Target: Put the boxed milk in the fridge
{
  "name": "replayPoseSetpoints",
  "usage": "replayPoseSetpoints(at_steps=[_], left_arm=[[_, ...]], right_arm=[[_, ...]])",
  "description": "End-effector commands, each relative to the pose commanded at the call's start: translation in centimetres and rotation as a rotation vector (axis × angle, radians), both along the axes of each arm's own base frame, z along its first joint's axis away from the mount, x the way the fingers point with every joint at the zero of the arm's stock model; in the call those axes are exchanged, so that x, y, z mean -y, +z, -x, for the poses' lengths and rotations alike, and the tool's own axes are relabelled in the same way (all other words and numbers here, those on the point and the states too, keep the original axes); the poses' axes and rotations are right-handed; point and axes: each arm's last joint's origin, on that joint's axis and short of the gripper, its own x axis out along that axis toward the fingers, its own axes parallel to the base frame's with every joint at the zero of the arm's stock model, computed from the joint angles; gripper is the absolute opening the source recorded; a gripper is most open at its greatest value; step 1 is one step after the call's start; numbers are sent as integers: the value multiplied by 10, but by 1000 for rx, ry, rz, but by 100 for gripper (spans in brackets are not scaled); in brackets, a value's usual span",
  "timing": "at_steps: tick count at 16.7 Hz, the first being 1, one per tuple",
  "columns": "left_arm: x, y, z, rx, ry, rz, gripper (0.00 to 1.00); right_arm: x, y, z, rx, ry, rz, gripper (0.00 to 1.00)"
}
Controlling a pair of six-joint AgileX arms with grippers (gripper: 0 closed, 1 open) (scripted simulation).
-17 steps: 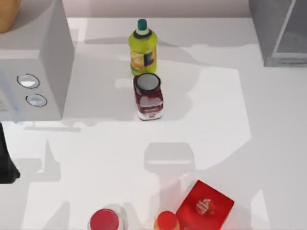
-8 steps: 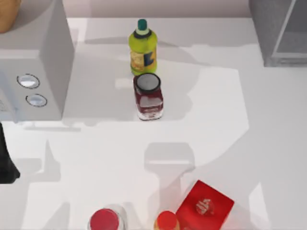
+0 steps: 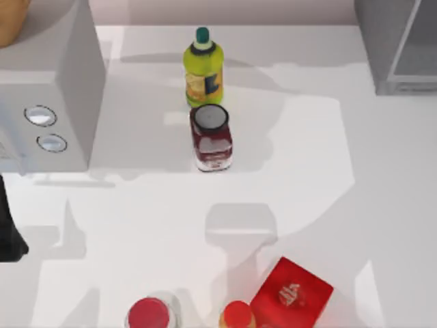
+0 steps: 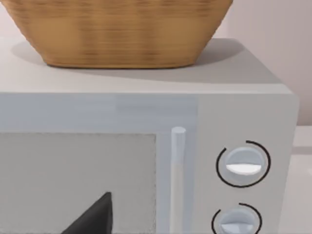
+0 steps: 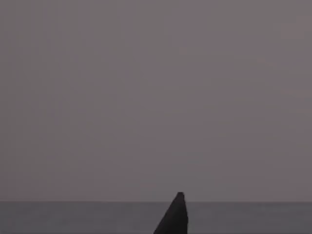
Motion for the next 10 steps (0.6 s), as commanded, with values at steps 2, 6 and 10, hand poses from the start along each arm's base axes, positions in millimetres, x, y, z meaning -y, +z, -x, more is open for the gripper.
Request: replayPoseSetpoints(at_steps=[2, 6, 10], left_arm=[[0, 0, 0, 0, 0, 0, 100], [0, 0, 0, 0, 0, 0, 100], [0, 0, 0, 0, 0, 0, 100]], right_arm=[[0, 0, 0, 0, 0, 0, 83], [0, 0, 0, 0, 0, 0, 100], [0, 0, 0, 0, 0, 0, 100]])
